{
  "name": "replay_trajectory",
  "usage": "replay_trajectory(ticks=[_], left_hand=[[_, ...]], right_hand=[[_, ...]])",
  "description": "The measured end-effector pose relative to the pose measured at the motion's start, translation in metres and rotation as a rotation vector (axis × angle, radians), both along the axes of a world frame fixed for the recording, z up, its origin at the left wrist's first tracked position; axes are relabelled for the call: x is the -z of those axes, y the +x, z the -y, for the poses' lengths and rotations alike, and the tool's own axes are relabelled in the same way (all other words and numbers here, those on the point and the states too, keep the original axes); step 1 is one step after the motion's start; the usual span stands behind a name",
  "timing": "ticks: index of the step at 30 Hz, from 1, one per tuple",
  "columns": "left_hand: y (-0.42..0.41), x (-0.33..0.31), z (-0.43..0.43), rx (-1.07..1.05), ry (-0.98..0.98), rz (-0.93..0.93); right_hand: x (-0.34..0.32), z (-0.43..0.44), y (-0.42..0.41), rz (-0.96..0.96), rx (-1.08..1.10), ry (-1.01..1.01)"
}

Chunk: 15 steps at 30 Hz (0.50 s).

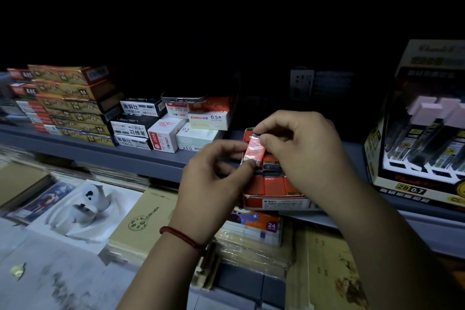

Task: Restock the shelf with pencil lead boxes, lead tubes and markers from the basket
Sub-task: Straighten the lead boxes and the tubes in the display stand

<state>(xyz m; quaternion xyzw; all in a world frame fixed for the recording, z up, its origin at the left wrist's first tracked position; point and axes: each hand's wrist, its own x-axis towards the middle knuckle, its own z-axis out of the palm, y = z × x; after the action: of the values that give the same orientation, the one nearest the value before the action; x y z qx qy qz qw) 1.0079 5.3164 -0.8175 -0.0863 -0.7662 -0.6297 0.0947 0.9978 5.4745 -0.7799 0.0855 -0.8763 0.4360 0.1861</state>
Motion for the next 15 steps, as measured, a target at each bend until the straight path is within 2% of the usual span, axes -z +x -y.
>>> replay_trajectory(ticks=[3,7,13,15], left_hand=[[-0.003,0.001,-0.001,-0.027,0.06,0.049],[-0.006,-0.005,-0.001,-0.026,0.065,0.103],[-0.007,-0.014,0.002,-0.006,0.022,0.154],[-0.007,-0.016,0.003,-0.001,0.063,0.184]], right_hand=[[0.002,0.004,-0.002,-0.027,0.001,0.14],[0.0,0.001,-0.002,-0.003,-0.058,0.216],[0.004,0.005,-0.001,-0.064,0.012,0.149],[0.004,0.002,0.0,-0.062,0.022,0.151]])
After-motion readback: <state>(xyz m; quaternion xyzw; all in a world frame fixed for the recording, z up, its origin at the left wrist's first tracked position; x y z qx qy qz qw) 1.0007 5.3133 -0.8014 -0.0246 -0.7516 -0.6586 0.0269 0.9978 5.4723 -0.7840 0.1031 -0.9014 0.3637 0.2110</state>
